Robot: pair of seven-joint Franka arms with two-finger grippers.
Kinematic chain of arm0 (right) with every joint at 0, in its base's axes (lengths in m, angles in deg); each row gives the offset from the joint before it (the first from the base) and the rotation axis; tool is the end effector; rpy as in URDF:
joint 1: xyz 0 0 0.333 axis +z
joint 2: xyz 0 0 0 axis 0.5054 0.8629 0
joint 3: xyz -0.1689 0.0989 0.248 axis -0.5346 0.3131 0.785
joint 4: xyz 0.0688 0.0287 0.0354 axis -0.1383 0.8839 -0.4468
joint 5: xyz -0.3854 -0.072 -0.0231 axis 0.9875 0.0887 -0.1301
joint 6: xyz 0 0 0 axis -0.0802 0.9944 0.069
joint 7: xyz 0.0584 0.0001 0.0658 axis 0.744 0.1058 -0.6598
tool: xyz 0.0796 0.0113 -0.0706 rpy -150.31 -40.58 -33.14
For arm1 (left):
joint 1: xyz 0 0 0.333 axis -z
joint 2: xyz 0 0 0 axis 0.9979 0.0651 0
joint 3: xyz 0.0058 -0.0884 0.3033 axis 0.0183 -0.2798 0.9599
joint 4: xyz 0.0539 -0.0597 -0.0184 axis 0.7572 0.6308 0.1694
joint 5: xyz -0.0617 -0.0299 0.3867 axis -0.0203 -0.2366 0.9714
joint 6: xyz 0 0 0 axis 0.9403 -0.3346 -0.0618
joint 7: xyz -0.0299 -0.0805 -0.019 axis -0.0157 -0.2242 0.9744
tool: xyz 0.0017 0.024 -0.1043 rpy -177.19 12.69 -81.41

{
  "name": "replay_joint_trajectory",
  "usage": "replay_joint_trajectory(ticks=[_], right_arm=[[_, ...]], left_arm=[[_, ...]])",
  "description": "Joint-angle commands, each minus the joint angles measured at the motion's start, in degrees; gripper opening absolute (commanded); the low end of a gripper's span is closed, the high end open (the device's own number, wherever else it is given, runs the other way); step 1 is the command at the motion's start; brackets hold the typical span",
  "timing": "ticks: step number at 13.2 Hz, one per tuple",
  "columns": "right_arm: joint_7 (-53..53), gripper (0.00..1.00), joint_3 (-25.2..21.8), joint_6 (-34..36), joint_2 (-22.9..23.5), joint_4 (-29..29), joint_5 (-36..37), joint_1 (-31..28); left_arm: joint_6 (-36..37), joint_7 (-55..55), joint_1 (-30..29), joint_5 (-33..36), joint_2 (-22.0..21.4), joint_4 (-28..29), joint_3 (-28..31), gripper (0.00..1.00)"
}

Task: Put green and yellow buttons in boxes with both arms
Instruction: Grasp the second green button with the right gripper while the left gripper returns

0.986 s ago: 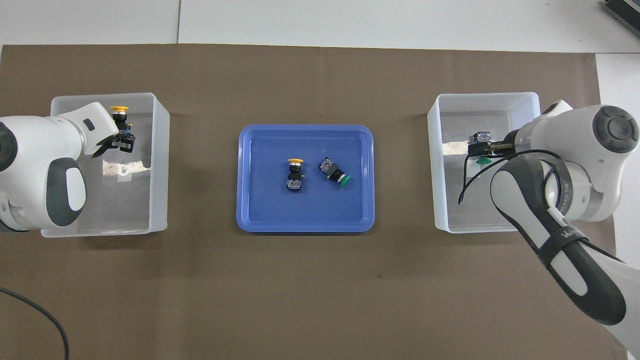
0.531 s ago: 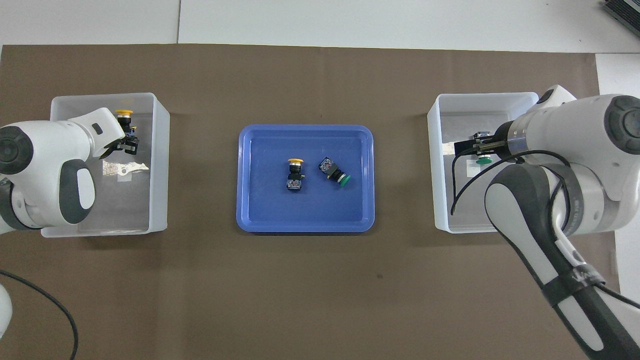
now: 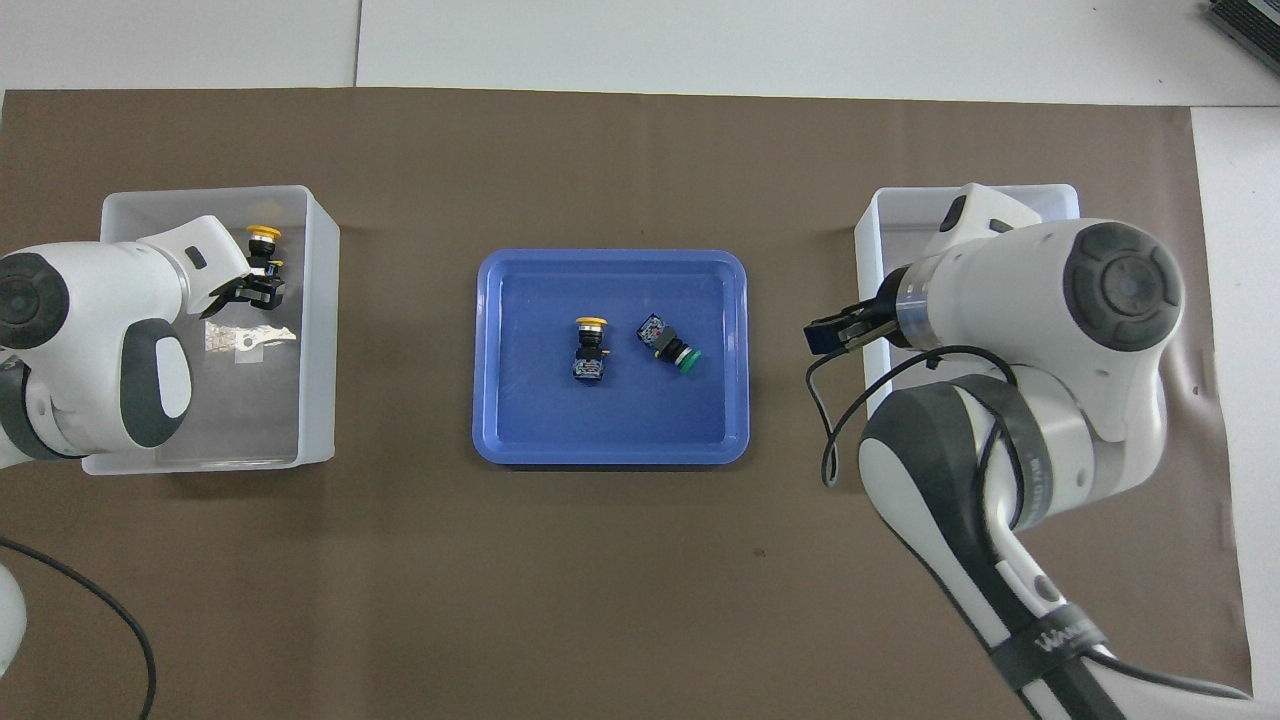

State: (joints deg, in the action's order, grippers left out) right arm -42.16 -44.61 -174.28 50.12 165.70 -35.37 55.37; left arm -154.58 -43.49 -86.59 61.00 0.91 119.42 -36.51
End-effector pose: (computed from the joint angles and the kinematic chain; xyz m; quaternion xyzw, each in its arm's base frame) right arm 0.5571 0.2776 0.3964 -0.9281 -0.3445 -0.1343 0.0431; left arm 0.6302 0.0104 0.3416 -0.9734 0.1248 -0.1895 0.0305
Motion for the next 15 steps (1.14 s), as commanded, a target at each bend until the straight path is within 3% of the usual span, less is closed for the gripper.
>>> replay_joint_trajectory(ticks=[1,4,8,14,15], right_arm=[[-3.8,1.00,0.0,-8.1,4.4,-0.1,-1.5,1.0],[-3.6,1.00,0.0,-16.5,9.2,-0.1,-1.3,2.5],[-3.0,1.00,0.0,-17.7,12.4,-0.1,-1.4,4.9],[-3.2,1.00,0.0,-16.5,11.7,1.9,-1.4,4.6],[-3.3,0.93,0.0,-16.5,11.7,1.9,-1.4,4.7]], left_arm=[[2.5,0.8,0.0,0.0,-5.4,0.7,-0.3,1.00],[11.7,0.8,0.8,0.0,-10.1,0.5,-0.8,1.00],[19.1,4.1,6.0,0.0,-11.9,-2.4,-1.3,1.00],[18.3,11.1,19.2,-0.1,-12.0,-1.6,-1.4,1.00],[17.5,11.6,20.3,-0.1,-12.2,-0.4,-1.5,1.00]])
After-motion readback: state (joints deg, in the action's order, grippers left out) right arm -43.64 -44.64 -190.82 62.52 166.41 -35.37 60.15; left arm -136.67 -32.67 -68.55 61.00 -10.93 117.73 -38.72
